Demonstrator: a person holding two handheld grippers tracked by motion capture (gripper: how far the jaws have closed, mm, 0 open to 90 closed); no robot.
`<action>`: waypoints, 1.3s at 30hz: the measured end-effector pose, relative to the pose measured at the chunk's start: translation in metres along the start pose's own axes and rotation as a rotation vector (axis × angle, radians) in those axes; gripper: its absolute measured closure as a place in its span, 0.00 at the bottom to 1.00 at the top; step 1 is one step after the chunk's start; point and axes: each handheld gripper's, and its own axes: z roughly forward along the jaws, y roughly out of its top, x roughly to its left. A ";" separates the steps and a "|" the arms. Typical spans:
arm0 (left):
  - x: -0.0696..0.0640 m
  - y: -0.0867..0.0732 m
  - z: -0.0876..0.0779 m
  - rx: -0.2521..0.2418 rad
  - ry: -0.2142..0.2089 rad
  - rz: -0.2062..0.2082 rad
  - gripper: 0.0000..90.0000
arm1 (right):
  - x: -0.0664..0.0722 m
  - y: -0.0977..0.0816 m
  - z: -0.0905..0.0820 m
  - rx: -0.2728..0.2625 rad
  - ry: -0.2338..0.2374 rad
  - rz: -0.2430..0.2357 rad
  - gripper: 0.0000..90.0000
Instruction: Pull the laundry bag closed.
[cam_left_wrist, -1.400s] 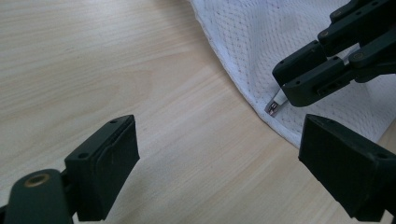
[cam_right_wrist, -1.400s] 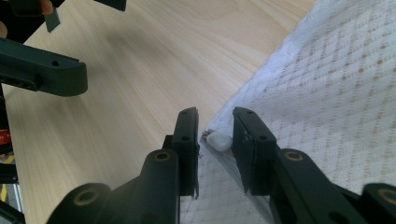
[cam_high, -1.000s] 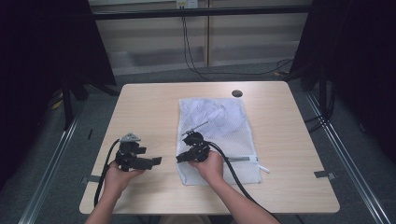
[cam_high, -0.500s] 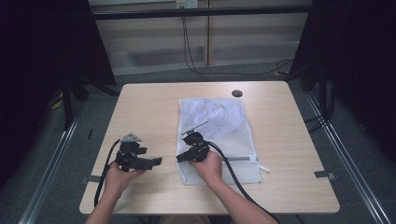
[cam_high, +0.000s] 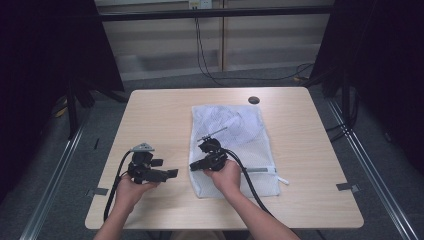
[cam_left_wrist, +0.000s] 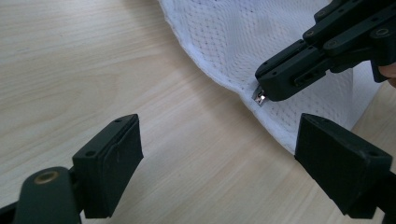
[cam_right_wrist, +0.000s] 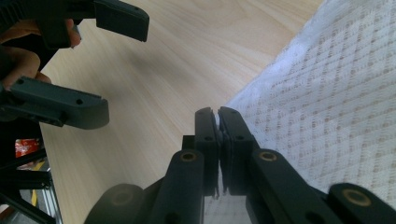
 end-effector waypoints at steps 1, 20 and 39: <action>-0.001 0.000 0.001 0.000 -0.001 0.000 0.16 | 0.000 0.000 -0.001 -0.002 0.002 0.000 0.96; -0.015 0.006 0.018 0.019 -0.085 -0.036 0.19 | 0.002 0.003 -0.015 -0.030 0.017 0.003 0.97; -0.024 0.010 0.043 0.056 -0.094 -0.037 0.20 | 0.003 0.006 -0.017 -0.038 0.029 -0.004 0.97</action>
